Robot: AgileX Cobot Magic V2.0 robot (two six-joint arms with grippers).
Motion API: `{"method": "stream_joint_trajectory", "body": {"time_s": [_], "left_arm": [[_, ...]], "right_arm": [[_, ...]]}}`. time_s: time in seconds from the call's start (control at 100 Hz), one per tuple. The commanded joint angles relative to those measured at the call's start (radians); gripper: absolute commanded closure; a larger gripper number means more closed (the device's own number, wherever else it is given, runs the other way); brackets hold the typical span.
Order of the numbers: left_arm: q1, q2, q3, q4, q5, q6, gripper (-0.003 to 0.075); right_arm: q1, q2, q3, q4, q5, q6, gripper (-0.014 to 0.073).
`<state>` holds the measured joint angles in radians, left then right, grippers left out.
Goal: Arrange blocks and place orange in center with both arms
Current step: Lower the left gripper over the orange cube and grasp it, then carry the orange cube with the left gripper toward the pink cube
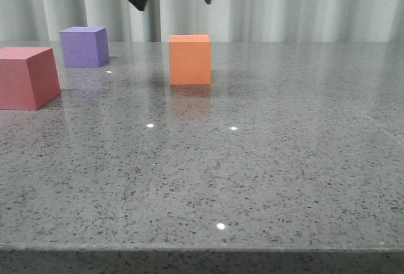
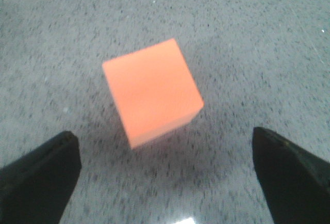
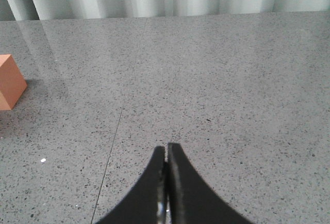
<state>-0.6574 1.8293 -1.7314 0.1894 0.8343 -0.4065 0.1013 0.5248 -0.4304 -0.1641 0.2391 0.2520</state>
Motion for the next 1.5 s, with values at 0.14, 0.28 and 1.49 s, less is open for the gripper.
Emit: {"method": "stream_joint_trajectory", "body": {"time_s": [0.14, 0.28, 1.49], "left_arm": [[-0.039, 0.077, -0.218, 0.110, 0.040, -0.061, 0.0093], [-0.037, 0.111, -0.255, 0.131, 0.048, -0.070, 0.0093], [-0.026, 0.224, -0.257, 0.193, 0.041, -0.133, 0.0452]], "right_arm": [[-0.006, 0.000, -0.027, -0.016, -0.074, -0.003, 0.0662], [-0.006, 0.000, -0.027, -0.016, -0.074, -0.003, 0.0662], [-0.006, 0.000, -0.027, -0.016, -0.074, -0.003, 0.0662]]}}
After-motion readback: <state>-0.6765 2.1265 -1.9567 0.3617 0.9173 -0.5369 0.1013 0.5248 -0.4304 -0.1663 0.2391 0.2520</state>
